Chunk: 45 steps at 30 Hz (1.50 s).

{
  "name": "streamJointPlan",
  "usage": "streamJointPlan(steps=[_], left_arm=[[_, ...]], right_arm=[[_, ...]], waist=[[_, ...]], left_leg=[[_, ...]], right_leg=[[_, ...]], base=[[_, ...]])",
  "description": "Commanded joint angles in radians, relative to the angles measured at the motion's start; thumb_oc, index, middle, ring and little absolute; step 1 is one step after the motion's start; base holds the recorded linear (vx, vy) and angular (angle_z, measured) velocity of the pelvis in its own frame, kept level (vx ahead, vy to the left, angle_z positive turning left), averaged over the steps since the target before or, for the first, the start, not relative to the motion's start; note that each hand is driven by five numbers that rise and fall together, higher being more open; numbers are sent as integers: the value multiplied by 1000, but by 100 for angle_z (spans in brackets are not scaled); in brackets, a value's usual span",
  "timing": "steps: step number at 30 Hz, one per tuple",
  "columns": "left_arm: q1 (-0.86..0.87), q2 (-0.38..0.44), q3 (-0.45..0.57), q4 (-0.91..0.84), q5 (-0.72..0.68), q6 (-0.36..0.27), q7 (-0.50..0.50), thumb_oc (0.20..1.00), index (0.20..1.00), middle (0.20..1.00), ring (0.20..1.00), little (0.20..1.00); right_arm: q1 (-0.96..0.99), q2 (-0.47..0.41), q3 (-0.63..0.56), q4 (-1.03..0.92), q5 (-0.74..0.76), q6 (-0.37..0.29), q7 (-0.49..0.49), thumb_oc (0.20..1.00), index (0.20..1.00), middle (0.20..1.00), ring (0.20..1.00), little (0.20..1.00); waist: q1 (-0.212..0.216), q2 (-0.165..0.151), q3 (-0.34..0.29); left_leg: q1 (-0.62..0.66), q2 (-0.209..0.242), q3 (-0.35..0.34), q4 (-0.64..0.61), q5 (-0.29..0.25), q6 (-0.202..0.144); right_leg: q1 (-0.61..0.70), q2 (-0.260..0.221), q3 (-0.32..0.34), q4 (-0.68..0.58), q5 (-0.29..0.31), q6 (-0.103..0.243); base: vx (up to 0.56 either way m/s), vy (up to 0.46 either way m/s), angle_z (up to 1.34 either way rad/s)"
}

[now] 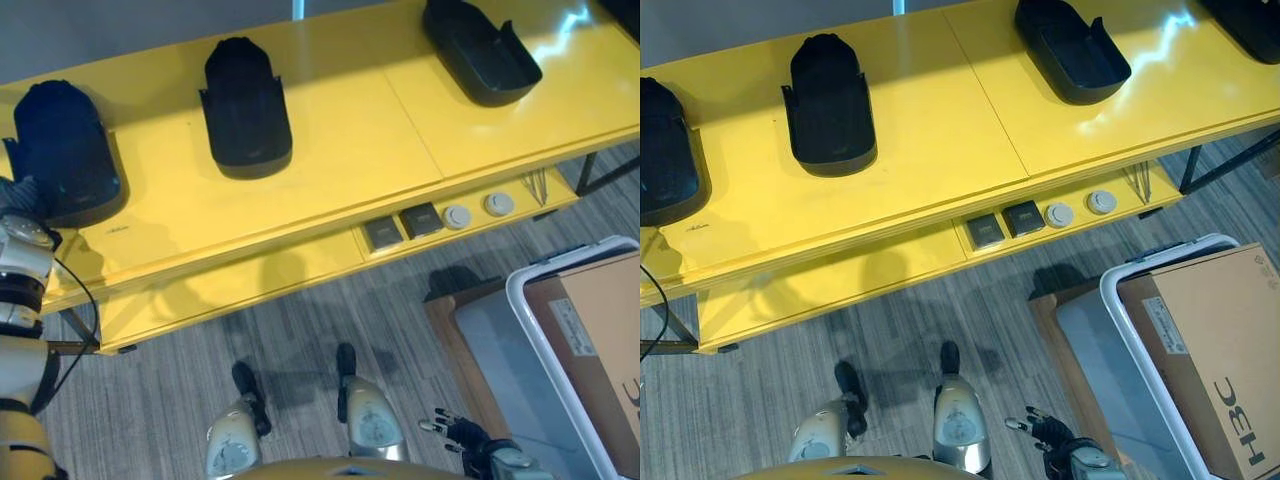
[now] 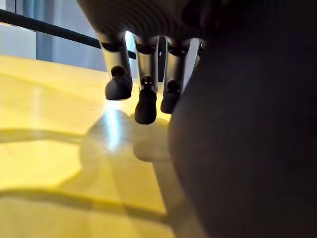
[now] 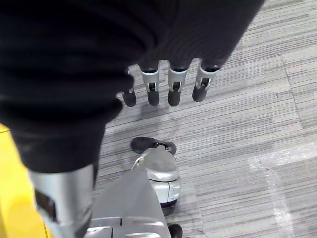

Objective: Move parts from the plastic box to the shelf.

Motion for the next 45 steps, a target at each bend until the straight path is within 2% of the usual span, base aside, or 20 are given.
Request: streamJointPlan(steps=[1, 9, 15, 16, 18, 19, 21, 23, 24, 25, 26, 28, 29, 30, 31, 32, 34, 37, 40, 45], left_arm=[[-47, 65, 7, 52, 5, -6, 64, 1000, 1000, 1000, 1000, 1000], [-53, 75, 32, 61, -78, -51, 129, 1000, 1000, 1000, 1000, 1000], [-50, 103, 71, 3, -150, -165, 214, 1000, 1000, 1000, 1000, 1000], [-30, 116, 92, -59, -162, -232, 253, 1000, 1000, 1000, 1000, 1000], [8, 124, 117, -142, -153, -291, 266, 1000, 1000, 1000, 1000, 1000], [73, 125, 160, -260, -155, -324, 278, 1000, 1000, 1000, 1000, 1000], [145, 125, 212, -379, -151, -370, 261, 1000, 1000, 1000, 1000, 1000], [306, 78, 332, -618, -141, -388, 215, 1000, 1000, 1000, 1000, 1000], [328, 71, 347, -645, -139, -380, 211, 1000, 1000, 1000, 1000, 1000], [459, -9, 417, -826, -152, -419, 126, 1000, 1000, 1000, 1000, 1000], [539, -71, 442, -928, -129, -428, 104, 1000, 1000, 1000, 1000, 1000], [634, -149, 461, -1027, -123, -451, 36, 1000, 1000, 1000, 1000, 1000], [741, -235, 479, -1116, -150, -470, -53, 1000, 1000, 1000, 1000, 1000], [775, -263, 473, -1131, -155, -477, -80, 1000, 1000, 1000, 1000, 1000], [812, -290, 470, -1147, -151, -484, -101, 658, 658, 658, 658, 658], [822, -299, 463, -1147, -149, -489, -99, 583, 583, 583, 583, 583], [866, -354, 410, -1120, -229, -518, -136, 200, 200, 200, 200, 200], [874, -375, 369, -1092, -216, -555, -124, 200, 200, 200, 200, 200], [845, -386, 291, -1031, -218, -612, -66, 200, 200, 200, 200, 200], [772, -383, 249, -965, -223, -626, 21, 200, 200, 200, 200, 200]], right_arm=[[36, -9, 31, -4, 30, -1, -7, 1000, 1000, 1000, 1000, 1000], [39, -3, 36, 13, 17, -6, -5, 1000, 1000, 1000, 1000, 1000], [53, 6, 33, 19, 5, -20, -7, 1000, 1000, 1000, 1000, 1000], [62, 11, 29, 12, 7, -18, -7, 1000, 1000, 1000, 1000, 1000], [73, 22, 18, 8, 2, -15, -9, 1000, 1000, 1000, 1000, 1000], [86, 34, 5, -1, -3, -6, -12, 1000, 1000, 1000, 1000, 1000], [97, 46, -5, -1, -9, -5, -12, 1000, 1000, 1000, 1000, 1000], [113, 76, -24, 13, -21, -13, -12, 1000, 1000, 1000, 1000, 1000], [115, 76, -23, 13, -22, -14, -13, 1000, 1000, 1000, 1000, 1000], [135, 103, -38, 19, -38, -29, -14, 1000, 1000, 1000, 1000, 1000], [150, 116, -46, 14, -41, -32, -16, 1000, 1000, 1000, 1000, 1000], [169, 130, -56, 4, -47, -33, -19, 1000, 1000, 1000, 1000, 1000], [192, 140, -68, -18, -53, -28, -22, 1000, 1000, 1000, 1000, 1000], [196, 145, -73, -28, -53, -23, -25, 1000, 1000, 1000, 1000, 1000], [200, 147, -76, -34, -53, -19, -29, 1000, 1000, 1000, 1000, 1000], [200, 148, -77, -33, -54, -19, -30, 1000, 1000, 1000, 1000, 1000], [192, 150, -79, -10, -54, -30, -23, 1000, 1000, 1000, 1000, 1000], [184, 155, -73, 1, -53, -33, -29, 1000, 1000, 1000, 1000, 1000], [159, 152, -46, 46, -27, -47, -42, 1000, 1000, 1000, 1000, 1000], [153, 139, -36, 73, -41, -54, -38, 1000, 1000, 1000, 1000, 1000]], waist=[[4, -14, -49], [7, -11, -54], [17, -6, -64], [25, -4, -72], [37, -3, -80], [51, -3, -84], [68, -4, -92], [96, -6, -102], [95, -5, -103], [118, -10, -110], [129, -12, -114], [140, -15, -120], [152, -15, -127], [158, -15, -128], [163, -14, -130], [163, -14, -130], [172, -11, -132], [173, -9, -132], [167, -8, -131], [142, -8, -132]], left_leg=[[-83, 66, -52, 137, -56, -6], [-65, 65, -51, 122, -51, -10], [-43, 62, -56, 108, -52, -10], [-38, 60, -57, 99, -50, -8], [-30, 57, -60, 91, -51, -7], [-20, 52, -67, 82, -52, -5], [-14, 47, -75, 74, -53, -6], [-1, 37, -88, 61, -55, -7], [1, 37, -89, 60, -55, -7], [9, 30, -101, 48, -56, -8], [14, 26, -108, 43, -57, -8], [22, 22, -116, 36, -57, -8], [31, 19, -122, 28, -56, -10], [33, 18, -124, 25, -56, -11], [38, 17, -125, 21, -55, -11], [39, 17, -126, 20, -55, -12], [48, 17, -129, 16, -54, -13], [54, 19, -127, 13, -53, -11], [62, 23, -120, 7, -49, -12], [72, 29, -105, 2, -46, -14]], right_leg=[[18, -81, 29, 42, -37, 68], [32, -81, 24, 41, -44, 67], [53, -84, 16, 38, -49, 66], [58, -85, 13, 32, -45, 67], [66, -86, 7, 25, -45, 69], [79, -87, -1, 18, -45, 70], [88, -87, -8, 12, -47, 70], [106, -87, -20, 3, -50, 70], [108, -87, -21, 2, -50, 70], [120, -88, -32, -6, -52, 70], [128, -88, -38, -10, -52, 71], [137, -88, -46, -16, -52, 71], [146, -87, -55, -21, -52, 70], [150, -87, -57, -22, -52, 69], [155, -86, -62, -25, -52, 68], [157, -86, -62, -26, -52, 68], [166, -84, -68, -28, -54, 65], [171, -82, -69, -26, -55, 64], [172, -82, -68, -21, -55, 63], [167, -81, -59, -16, -54, 66]], base=[[0, 0, 0], [0, 0, 0], [16, -7, 3], [39, -33, 6], [50, -45, 7], [49, -42, 14], [63, -40, 10], [67, -34, 1], [56, -43, 5], [48, -42, 12], [57, -48, 23], [38, -26, 24], [26, -23, 18], [18, -17, 21], [2, -4, 14], [-4, -3, 13], [-7, -6, 10], [0, -2, 2], [0, 0, 0], [0, 0, 0]])
